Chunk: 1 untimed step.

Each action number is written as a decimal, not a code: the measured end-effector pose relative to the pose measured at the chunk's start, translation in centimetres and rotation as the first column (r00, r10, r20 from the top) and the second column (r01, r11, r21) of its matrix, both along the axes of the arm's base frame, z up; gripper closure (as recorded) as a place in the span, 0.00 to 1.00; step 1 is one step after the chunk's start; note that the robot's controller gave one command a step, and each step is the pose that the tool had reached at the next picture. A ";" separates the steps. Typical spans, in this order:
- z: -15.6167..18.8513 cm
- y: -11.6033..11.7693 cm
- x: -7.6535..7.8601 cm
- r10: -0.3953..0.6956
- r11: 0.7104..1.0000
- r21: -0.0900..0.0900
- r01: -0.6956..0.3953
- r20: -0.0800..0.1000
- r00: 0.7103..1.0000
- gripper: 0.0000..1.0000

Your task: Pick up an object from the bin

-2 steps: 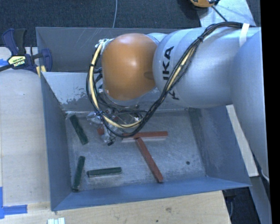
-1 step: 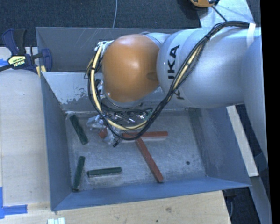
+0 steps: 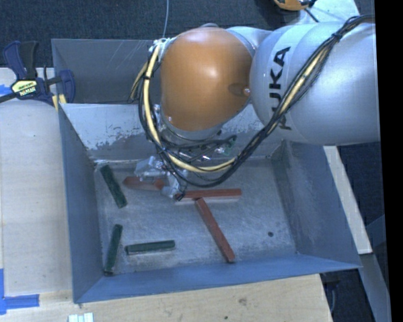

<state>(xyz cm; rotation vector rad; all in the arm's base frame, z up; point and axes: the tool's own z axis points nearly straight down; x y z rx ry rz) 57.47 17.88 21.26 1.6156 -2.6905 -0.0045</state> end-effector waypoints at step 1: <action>6.2 0.8 -1.1 -0.123 0.992 0.001 0.123 0.003 0.992 1.00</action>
Offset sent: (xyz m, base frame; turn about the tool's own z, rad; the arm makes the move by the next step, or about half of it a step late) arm -0.0379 0.0131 -0.0024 0.1899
